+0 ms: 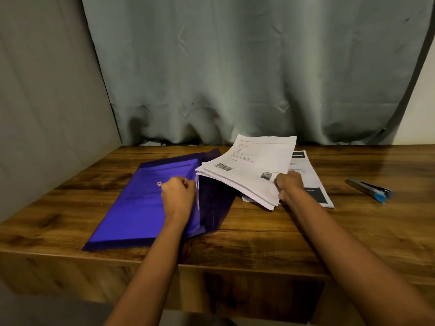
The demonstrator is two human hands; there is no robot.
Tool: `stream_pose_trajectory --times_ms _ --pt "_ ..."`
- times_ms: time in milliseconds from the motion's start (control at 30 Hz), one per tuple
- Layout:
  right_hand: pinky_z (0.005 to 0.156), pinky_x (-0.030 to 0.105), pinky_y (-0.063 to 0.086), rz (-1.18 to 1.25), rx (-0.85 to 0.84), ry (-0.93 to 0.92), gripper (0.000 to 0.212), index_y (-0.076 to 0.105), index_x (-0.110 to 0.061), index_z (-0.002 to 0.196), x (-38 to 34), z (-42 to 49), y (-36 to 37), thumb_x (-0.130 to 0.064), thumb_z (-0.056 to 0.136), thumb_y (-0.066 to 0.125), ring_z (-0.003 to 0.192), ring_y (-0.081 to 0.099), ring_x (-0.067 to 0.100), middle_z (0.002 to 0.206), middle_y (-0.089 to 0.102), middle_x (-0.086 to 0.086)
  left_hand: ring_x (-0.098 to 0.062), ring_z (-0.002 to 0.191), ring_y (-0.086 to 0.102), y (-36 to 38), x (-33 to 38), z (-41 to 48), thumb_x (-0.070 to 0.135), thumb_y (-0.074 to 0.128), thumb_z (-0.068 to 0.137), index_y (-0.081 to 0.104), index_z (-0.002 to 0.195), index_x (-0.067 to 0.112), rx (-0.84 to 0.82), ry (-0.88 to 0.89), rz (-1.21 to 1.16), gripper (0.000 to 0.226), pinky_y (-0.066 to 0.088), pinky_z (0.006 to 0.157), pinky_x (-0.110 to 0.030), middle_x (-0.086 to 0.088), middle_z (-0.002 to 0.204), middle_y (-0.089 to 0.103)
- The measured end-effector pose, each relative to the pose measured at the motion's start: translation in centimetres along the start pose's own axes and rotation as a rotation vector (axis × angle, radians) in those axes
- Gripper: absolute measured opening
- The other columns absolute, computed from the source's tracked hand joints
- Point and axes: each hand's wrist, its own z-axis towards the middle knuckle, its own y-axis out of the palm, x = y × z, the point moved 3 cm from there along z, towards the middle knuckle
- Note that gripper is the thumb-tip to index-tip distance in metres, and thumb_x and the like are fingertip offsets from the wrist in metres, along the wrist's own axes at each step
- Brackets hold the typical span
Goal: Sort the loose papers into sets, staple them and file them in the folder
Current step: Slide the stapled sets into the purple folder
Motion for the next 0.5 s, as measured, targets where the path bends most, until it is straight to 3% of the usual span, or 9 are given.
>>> stream_pose_trajectory --times_ms 133,267,500 --pt "0.085 0.036 0.052 -0.026 0.021 -0.093 0.03 0.057 -0.003 0.12 0.0 -0.3 0.2 0.003 0.09 0.055 0.111 0.057 0.034 0.128 0.058 0.015 -0.012 0.043 0.032 -0.3 0.2 -0.1 0.012 0.058 0.087 0.036 0.046 0.013 -0.001 -0.008 0.002 0.047 0.025 0.051 -0.029 -0.001 0.044 0.035" --pt "0.093 0.036 0.049 -0.113 0.06 -0.22 0.03 0.055 -0.003 0.122 -0.3 -1.3 0.3 0.002 0.092 0.055 0.119 0.054 0.033 0.131 0.056 0.016 -0.012 0.043 0.031 -0.4 0.3 -0.2 0.009 0.058 0.086 0.034 0.045 0.014 -0.008 -0.022 -0.026 0.048 0.024 0.047 -0.03 -0.001 0.044 0.034" --pt "0.091 0.034 0.049 -0.145 0.038 -0.238 0.031 0.055 -0.003 0.12 -0.2 -1.9 0.7 0.005 0.09 0.055 0.116 0.055 0.033 0.129 0.057 0.016 -0.016 0.046 0.034 -0.3 0.3 -0.1 0.009 0.057 0.086 0.039 0.048 0.011 0.007 -0.026 -0.011 0.042 0.026 0.05 -0.03 -0.003 0.046 0.038"
